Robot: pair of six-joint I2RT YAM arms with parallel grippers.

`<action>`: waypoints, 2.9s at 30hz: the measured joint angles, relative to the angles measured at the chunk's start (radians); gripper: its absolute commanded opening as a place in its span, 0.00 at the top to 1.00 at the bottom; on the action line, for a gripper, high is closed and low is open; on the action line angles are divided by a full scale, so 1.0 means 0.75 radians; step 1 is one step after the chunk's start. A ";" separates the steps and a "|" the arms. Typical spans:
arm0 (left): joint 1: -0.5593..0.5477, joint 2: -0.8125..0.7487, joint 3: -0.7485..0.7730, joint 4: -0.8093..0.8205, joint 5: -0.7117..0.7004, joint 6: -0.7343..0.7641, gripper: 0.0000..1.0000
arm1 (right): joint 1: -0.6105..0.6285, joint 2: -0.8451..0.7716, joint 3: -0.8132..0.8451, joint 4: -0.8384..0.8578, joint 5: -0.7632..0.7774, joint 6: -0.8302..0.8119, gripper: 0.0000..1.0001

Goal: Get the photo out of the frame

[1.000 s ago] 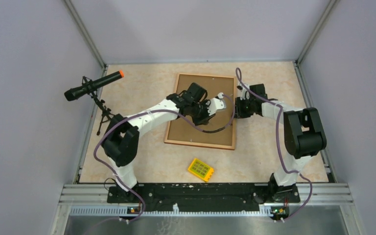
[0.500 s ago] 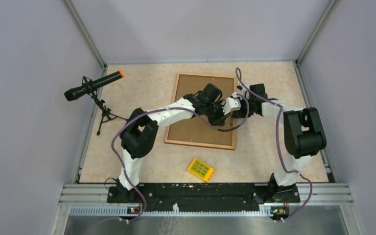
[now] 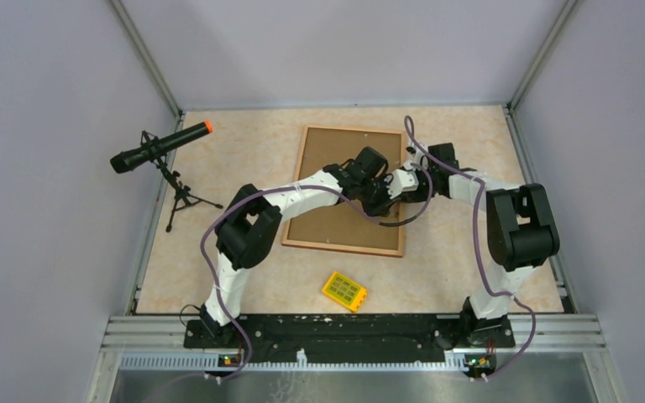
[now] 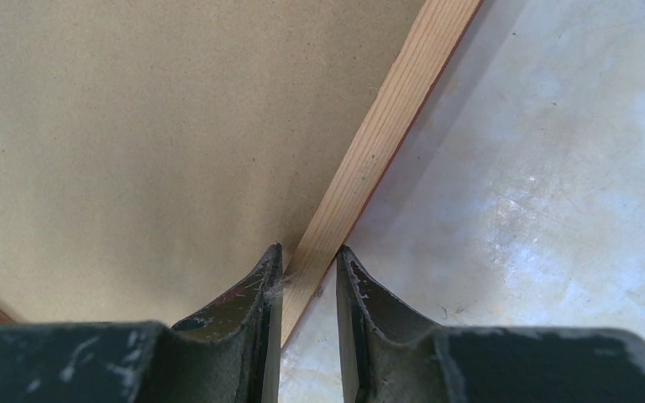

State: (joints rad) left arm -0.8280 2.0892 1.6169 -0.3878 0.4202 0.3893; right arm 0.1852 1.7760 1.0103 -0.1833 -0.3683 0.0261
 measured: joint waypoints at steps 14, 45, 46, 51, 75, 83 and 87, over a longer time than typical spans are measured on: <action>-0.001 0.004 0.015 0.047 -0.249 -0.065 1.00 | -0.001 0.000 0.001 0.000 0.001 0.000 1.00; -0.016 -0.062 -0.037 -0.067 -0.195 0.037 1.00 | -0.007 0.006 0.008 -0.010 0.001 0.000 1.00; -0.016 -0.067 -0.037 -0.083 -0.201 0.036 1.00 | -0.007 0.006 0.008 -0.010 0.001 0.000 1.00; -0.009 -0.120 -0.050 -0.148 -0.246 0.033 1.00 | -0.007 0.006 0.009 -0.010 0.001 -0.001 1.00; 0.382 -0.637 -0.514 -0.409 -0.719 0.421 1.00 | -0.007 0.008 0.017 -0.024 0.005 -0.011 1.00; 0.379 -0.589 -0.508 -0.421 -0.740 0.436 1.00 | -0.007 0.009 0.017 -0.025 0.005 -0.012 1.00; 0.376 -0.568 -0.482 -0.432 -0.724 0.435 1.00 | -0.007 0.009 0.017 -0.025 0.005 -0.012 1.00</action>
State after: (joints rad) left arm -0.5461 1.6634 1.2552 -0.7116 -0.1230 0.7158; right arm 0.1799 1.7824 1.0233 -0.2024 -0.3645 0.0174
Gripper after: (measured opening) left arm 0.252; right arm 0.242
